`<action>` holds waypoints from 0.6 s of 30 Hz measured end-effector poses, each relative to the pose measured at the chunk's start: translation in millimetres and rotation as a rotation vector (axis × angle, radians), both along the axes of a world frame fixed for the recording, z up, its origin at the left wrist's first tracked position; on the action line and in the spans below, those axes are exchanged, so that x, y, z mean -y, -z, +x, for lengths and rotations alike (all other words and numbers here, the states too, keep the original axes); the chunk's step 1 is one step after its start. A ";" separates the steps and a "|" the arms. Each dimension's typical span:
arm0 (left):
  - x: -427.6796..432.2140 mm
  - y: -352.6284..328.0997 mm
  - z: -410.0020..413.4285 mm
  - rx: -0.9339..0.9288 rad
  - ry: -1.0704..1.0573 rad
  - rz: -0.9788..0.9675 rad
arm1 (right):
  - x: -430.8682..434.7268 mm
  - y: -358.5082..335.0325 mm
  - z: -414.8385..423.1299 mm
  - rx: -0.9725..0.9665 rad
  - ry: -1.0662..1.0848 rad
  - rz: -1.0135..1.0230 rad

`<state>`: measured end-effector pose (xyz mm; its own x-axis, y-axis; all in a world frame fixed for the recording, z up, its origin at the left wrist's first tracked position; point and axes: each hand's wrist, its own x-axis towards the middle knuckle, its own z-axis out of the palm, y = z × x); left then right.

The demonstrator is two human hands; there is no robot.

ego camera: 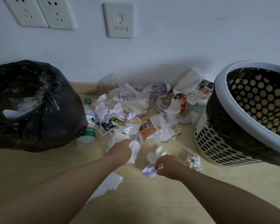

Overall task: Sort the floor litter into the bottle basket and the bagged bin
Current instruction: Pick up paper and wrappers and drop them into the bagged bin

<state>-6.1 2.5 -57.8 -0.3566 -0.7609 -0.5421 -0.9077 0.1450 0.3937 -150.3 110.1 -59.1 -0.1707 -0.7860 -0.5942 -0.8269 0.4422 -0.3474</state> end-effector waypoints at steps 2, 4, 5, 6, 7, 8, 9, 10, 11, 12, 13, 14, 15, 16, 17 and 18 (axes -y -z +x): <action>1.4 -3.9 2.5 0.025 0.049 0.015 | 3.5 -1.5 8.0 0.185 0.241 -0.082; 1.0 -9.5 3.7 0.050 0.112 0.033 | 10.1 -8.4 13.0 0.397 0.519 -0.184; 0.1 -11.8 4.4 0.051 0.139 0.044 | 14.0 -12.3 13.9 0.471 0.611 -0.222; -0.6 -13.3 4.2 0.034 0.140 0.070 | 17.9 -16.3 14.1 0.547 0.682 -0.235; -1.2 -13.1 3.7 -0.003 0.129 0.109 | 21.4 -19.9 14.2 0.630 0.737 -0.232; -1.8 -13.6 2.3 -0.053 0.115 0.146 | 25.1 -25.0 14.3 0.723 0.775 -0.219; -3.6 -13.8 0.4 -0.107 0.097 0.171 | 27.3 -28.6 15.0 0.820 0.804 -0.197; -4.8 -13.0 -1.2 -0.177 0.067 0.191 | 29.5 -30.8 15.5 0.905 0.822 -0.172; -5.9 -12.6 -2.9 -0.258 0.034 0.217 | 30.7 -30.9 16.1 0.970 0.838 -0.146; -6.7 -12.6 -4.0 -0.331 0.009 0.245 | 31.3 -31.1 17.5 1.021 0.847 -0.114; -6.9 -13.1 -4.6 -0.374 0.006 0.264 | 31.7 -31.7 19.0 1.059 0.838 -0.078; -7.1 -12.7 -3.6 -0.374 0.023 0.274 | 31.8 -31.0 20.7 1.085 0.817 -0.041; -6.5 -11.9 -1.7 -0.354 0.048 0.272 | 32.1 -30.5 21.0 1.087 0.792 -0.013; -5.4 -11.1 0.8 -0.330 0.063 0.254 | 33.1 -31.6 21.1 1.059 0.774 -0.011; -4.6 -10.8 3.7 -0.307 0.062 0.230 | 34.2 -31.9 20.3 0.990 0.762 -0.040; -3.2 -11.1 6.7 -0.283 0.053 0.201 | 36.0 -29.8 16.8 0.841 0.722 -0.094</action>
<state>0.5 5.7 -46.7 -0.5500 -0.6258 -0.5530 -0.7519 0.0828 0.6540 -133.5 74.2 -29.3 -0.1771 -0.7123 -0.6791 0.1289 0.6673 -0.7335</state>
